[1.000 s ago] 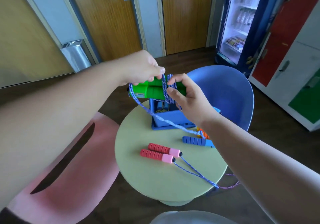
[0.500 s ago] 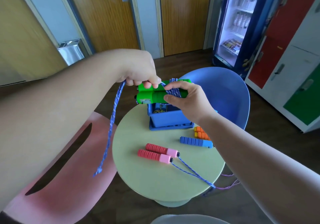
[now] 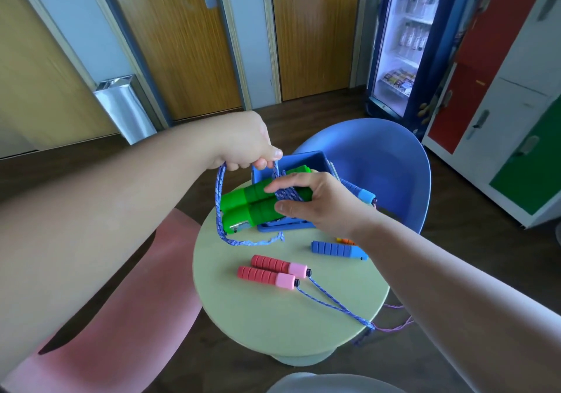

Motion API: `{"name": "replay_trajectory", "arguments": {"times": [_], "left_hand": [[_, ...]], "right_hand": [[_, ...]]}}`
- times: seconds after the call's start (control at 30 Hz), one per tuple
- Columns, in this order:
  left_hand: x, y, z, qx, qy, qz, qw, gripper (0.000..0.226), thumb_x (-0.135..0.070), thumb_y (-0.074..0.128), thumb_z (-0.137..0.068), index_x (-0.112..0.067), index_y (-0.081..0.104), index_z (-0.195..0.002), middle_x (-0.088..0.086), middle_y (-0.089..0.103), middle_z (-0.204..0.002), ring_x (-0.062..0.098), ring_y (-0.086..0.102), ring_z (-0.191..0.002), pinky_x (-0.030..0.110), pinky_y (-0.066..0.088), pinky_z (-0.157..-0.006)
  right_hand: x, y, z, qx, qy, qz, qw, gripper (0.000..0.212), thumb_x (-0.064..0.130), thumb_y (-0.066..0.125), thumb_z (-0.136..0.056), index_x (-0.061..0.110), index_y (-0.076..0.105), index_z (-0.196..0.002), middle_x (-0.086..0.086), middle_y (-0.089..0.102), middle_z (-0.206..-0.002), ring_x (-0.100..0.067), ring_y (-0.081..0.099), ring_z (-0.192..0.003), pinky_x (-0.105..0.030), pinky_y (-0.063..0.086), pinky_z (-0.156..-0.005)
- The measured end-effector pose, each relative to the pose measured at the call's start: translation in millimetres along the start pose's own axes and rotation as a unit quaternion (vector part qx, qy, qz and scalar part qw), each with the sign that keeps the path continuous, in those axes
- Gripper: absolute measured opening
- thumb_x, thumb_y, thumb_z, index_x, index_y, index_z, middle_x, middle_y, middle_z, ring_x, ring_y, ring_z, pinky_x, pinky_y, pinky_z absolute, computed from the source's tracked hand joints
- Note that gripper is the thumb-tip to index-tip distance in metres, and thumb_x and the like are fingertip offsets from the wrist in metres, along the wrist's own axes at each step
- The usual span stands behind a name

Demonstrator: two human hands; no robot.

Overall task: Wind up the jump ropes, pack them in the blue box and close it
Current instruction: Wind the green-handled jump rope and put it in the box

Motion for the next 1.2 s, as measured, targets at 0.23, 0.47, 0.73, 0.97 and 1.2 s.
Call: {"name": "replay_trajectory", "arguments": {"times": [0.23, 0.47, 0.73, 0.97, 1.2], "left_hand": [[-9.4, -9.1, -3.8, -0.009, 0.108, -0.134, 0.985, 0.033, -0.04, 0.07, -0.094, -0.016, 0.077, -0.072, 0.003, 0.075, -0.072, 0.011, 0.053, -0.057, 0.029, 0.044, -0.063], [-8.1, -17.8, -11.4, 0.056, 0.101, -0.213, 0.97, 0.035, -0.052, 0.072, -0.089, -0.018, 0.077, -0.079, 0.013, 0.073, -0.08, 0.018, 0.05, -0.058, 0.034, 0.043, -0.063], [11.0, -4.4, -31.3, -0.038, 0.164, 0.052, 0.984, 0.011, -0.026, 0.072, -0.095, -0.018, 0.078, -0.091, -0.003, 0.07, -0.068, 0.007, 0.052, -0.053, 0.024, 0.043, -0.053], [72.3, 115.2, -24.6, -0.003, 0.027, 0.421, 0.907, 0.013, -0.016, 0.057, -0.103, -0.011, 0.069, -0.099, 0.003, 0.066, -0.069, 0.014, 0.047, -0.049, 0.027, 0.04, -0.05], [11.5, 97.2, 5.7, 0.017, 0.072, 0.341, 0.937, 0.031, -0.02, 0.05, -0.108, -0.009, 0.063, -0.081, -0.003, 0.054, -0.055, 0.011, 0.036, -0.042, 0.023, 0.03, -0.044]], "right_hand": [[-11.7, -19.1, 2.9, -0.062, 0.013, -0.048, 0.997, 0.021, 0.006, 0.075, -0.088, 0.021, 0.078, -0.102, 0.006, 0.072, -0.105, -0.009, 0.068, -0.094, -0.017, 0.051, -0.087], [-30.0, -24.8, 7.1, -0.048, 0.04, 0.006, 0.998, 0.021, 0.014, 0.076, -0.088, 0.031, 0.078, -0.101, -0.006, 0.072, -0.108, -0.03, 0.067, -0.097, -0.042, 0.054, -0.091], [-22.1, -19.8, 12.7, -0.013, 0.066, -0.26, 0.963, 0.022, 0.002, 0.066, -0.091, 0.02, 0.076, -0.098, -0.017, 0.033, -0.066, -0.017, 0.013, -0.052, -0.028, 0.012, -0.05], [-28.4, -23.0, -17.4, -0.151, 0.073, -0.321, 0.932, 0.023, 0.005, 0.063, -0.095, 0.024, 0.075, -0.1, -0.007, 0.051, -0.071, -0.017, 0.026, -0.049, -0.025, 0.019, -0.047], [-38.3, -29.2, -39.0, -0.217, 0.049, -0.147, 0.964, 0.022, 0.004, 0.07, -0.092, 0.021, 0.074, -0.105, 0.009, 0.069, -0.088, -0.011, 0.062, -0.075, -0.039, 0.058, -0.076]]}}
Point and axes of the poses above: each hand's wrist, its own z-axis away from the middle knuckle, its own y-axis out of the palm, x = y × z, the point moved 6 cm from there along -z, towards the middle knuckle
